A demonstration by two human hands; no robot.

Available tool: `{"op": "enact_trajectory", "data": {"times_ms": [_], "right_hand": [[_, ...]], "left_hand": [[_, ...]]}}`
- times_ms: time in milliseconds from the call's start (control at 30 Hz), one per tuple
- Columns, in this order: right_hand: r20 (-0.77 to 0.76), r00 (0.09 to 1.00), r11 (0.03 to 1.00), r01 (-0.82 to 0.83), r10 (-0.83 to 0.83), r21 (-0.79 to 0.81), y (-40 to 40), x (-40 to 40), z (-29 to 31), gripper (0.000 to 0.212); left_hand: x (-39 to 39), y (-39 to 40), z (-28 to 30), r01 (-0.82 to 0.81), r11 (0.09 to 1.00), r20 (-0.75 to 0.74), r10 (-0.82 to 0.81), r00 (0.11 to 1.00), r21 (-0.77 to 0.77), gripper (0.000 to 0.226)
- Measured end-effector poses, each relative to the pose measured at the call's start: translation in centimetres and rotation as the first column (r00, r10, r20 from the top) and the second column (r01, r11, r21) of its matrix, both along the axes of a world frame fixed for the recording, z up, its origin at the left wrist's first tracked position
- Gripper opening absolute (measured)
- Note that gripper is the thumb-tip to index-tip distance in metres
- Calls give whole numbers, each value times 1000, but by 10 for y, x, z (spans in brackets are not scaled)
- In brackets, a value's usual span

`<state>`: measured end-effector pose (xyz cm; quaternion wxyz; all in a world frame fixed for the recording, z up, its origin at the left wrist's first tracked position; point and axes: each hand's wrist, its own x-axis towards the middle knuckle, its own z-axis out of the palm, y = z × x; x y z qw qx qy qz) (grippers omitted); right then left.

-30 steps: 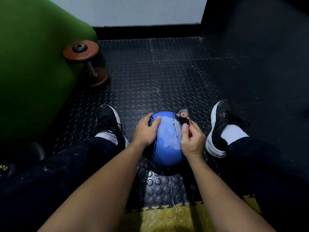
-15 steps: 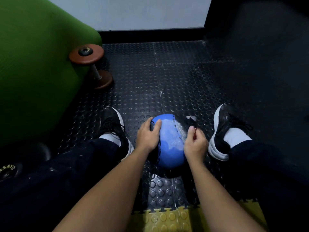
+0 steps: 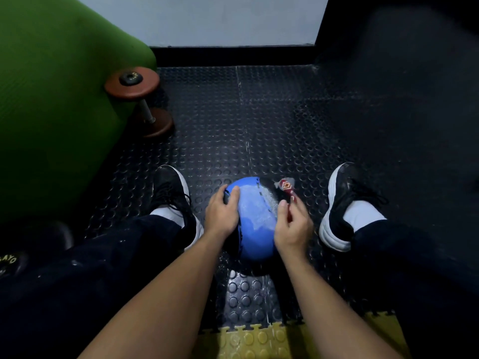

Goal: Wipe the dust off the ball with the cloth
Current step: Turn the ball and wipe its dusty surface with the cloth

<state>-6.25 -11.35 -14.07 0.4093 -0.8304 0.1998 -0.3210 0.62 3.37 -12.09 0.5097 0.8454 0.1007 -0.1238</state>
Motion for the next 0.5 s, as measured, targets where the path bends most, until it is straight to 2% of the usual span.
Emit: {"op": "enact_trajectory", "data": {"times_ms": [67, 133, 200, 267, 333, 433, 500], "right_hand": [[54, 997, 999, -46, 47, -17, 14, -12, -5, 39], [49, 999, 1000, 7, -8, 24, 17, -18, -13, 44], [-29, 991, 984, 132, -129, 120, 8, -8, -11, 53], [-173, 965, 955, 229, -198, 188, -2, 10, -2, 61], [-187, 972, 969, 178, -145, 174, -4, 22, 12, 54], [-45, 998, 999, -30, 32, 35, 9, 16, 19, 39], [13, 997, 996, -81, 82, -20, 12, 2, 7, 40]], "left_hand": [[1, 2, 0, 10, 1000, 2, -10, 1000, 4, 60], [-1, 4, 1, 27, 1000, 12, -27, 1000, 11, 60], [-3, 5, 0, 41, 999, 25, -42, 999, 36, 61], [-4, 4, -2, 32, 998, 17, -33, 999, 48, 63], [-5, 1, -1, 14, 999, 3, -14, 1000, 39, 64], [-4, 1, 0, 10, 999, -8, -9, 1000, 45, 65], [-5, 5, 0, 20, 999, -7, -19, 1000, 47, 63]]}}
